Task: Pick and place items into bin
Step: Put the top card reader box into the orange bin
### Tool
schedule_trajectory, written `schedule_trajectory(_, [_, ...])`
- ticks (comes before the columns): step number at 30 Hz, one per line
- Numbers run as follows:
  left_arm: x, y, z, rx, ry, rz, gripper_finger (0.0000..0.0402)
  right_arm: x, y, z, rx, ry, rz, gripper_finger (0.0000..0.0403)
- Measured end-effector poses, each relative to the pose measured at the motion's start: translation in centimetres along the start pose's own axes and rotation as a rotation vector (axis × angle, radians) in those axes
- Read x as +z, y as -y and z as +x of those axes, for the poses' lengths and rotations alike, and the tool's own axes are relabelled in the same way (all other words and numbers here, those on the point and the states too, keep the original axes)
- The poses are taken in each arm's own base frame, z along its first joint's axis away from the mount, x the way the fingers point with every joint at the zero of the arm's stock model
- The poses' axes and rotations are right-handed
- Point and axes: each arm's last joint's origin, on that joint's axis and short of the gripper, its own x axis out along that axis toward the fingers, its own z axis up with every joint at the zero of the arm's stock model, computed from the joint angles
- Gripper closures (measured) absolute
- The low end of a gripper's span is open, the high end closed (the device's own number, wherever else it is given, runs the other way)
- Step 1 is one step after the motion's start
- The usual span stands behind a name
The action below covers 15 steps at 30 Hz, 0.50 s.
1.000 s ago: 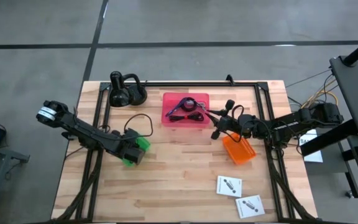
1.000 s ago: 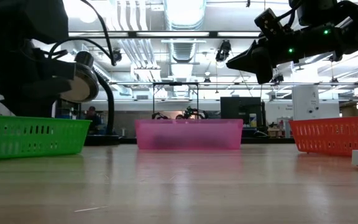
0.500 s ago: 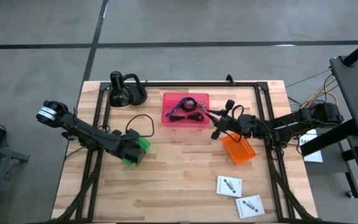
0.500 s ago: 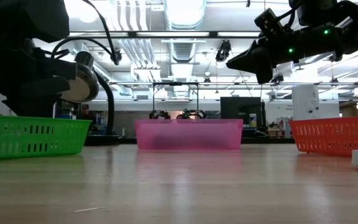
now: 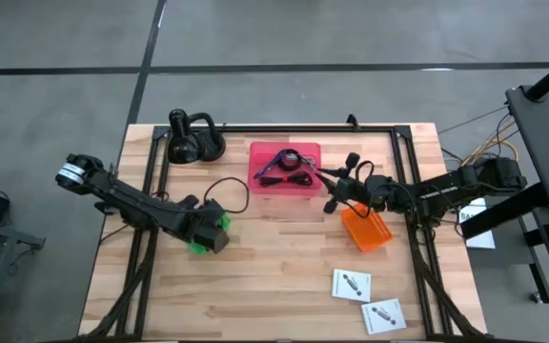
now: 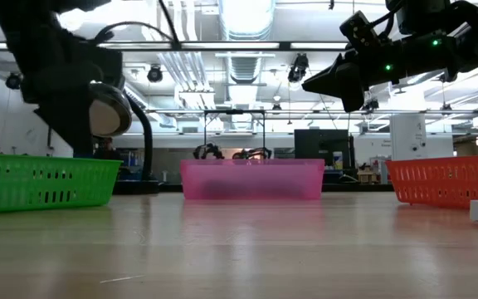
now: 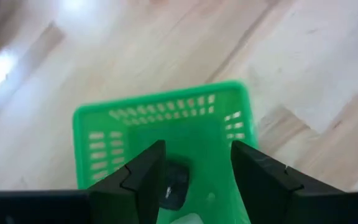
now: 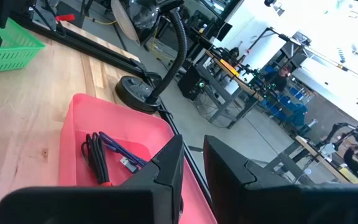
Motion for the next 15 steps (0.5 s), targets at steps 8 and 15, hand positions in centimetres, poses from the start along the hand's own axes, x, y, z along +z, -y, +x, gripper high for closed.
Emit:
schedule_trajectory(8, [1.3, 1.2, -0.4, -0.035, 0.194, 0.244, 0.0235, 0.0, 0.0, 0.0, 0.000, 0.000, 0.000, 0.0351])
schedule_trajectory(15, [4.4, 3.7, -1.8, -0.204, 0.554, 0.465, 0.0272, 0.0, 0.0, 0.0, 0.000, 0.000, 0.000, 0.0351])
